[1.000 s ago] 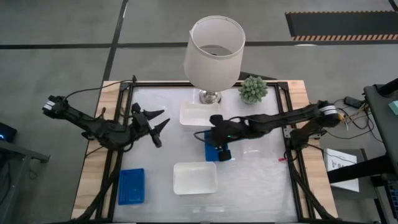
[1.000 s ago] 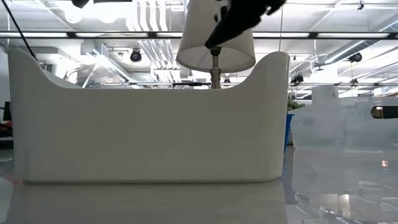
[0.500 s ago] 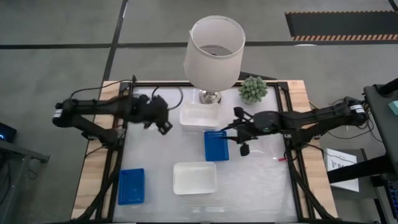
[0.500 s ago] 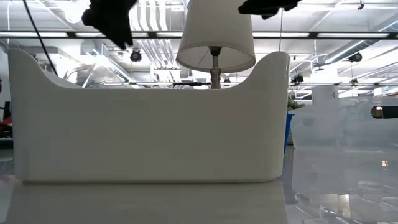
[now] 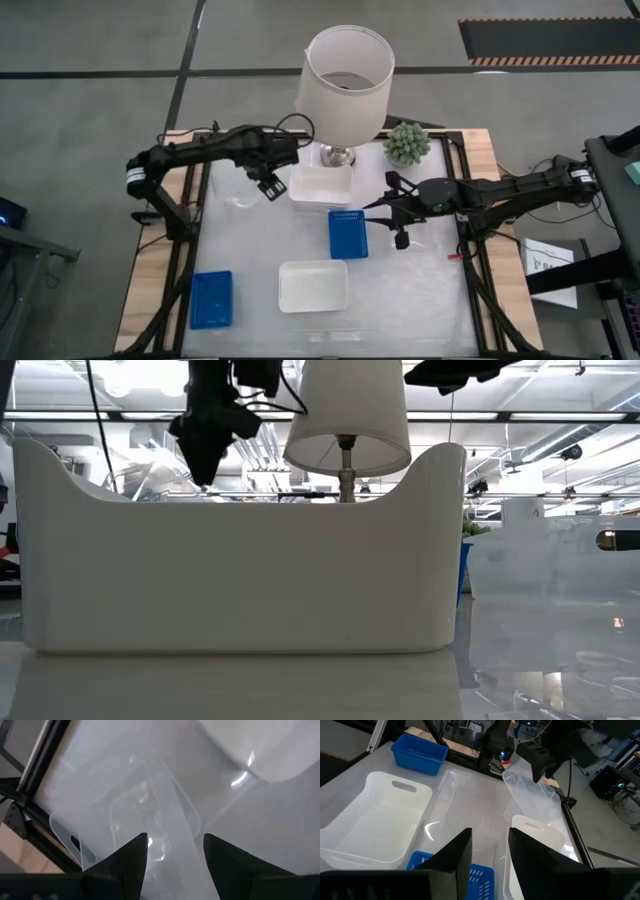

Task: Stack baskets by color
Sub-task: Stack the bottom left transparent bin into the top left transparent bin

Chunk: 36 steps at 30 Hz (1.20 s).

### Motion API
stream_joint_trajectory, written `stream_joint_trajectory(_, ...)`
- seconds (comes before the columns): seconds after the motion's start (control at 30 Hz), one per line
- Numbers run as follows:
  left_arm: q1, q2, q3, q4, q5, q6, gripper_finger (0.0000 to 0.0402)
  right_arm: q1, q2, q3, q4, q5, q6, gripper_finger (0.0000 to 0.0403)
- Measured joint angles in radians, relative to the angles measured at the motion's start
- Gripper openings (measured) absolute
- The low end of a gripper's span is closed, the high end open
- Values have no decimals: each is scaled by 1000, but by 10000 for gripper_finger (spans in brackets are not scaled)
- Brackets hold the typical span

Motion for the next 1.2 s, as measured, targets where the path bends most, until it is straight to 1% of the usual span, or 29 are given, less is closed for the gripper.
stream_joint_trajectory(0.13, 6, 16, -30, 15, -7, 22, 172, 0, 0, -1, 0, 0, -1, 120)
stream_joint_trajectory(0.23, 6, 17, -46, 18, -9, 23, 152, 0, 1, -1, 0, 0, -1, 120)
stream_joint_trajectory(0.47, 6, 13, -94, 26, -10, 26, 66, 0, 1, -1, 0, 0, 6, 120)
stream_joint_trajectory(0.57, 6, 13, -98, 26, -11, 24, 26, 0, 1, -1, 0, 0, 8, 120)
stream_joint_trajectory(0.63, 6, 11, -97, 22, -28, 25, 8, 0, 1, -1, 0, 0, 12, 120)
stream_joint_trajectory(0.77, 6, -18, -93, 26, -81, 42, 2, 0, 1, -1, 0, 0, 17, 120)
stream_joint_trajectory(1.0, 3, -124, -93, -5, -134, 54, 1, 0, 1, -1, 0, 0, 17, 120)
stream_joint_trajectory(1.1, -1, -191, -95, -12, -150, 143, 0, 0, 1, -1, 1, 0, 17, 120)
stream_joint_trajectory(1.2, -17, -263, -103, -10, -162, 286, 0, 0, 1, -1, 1, 0, 17, 120)
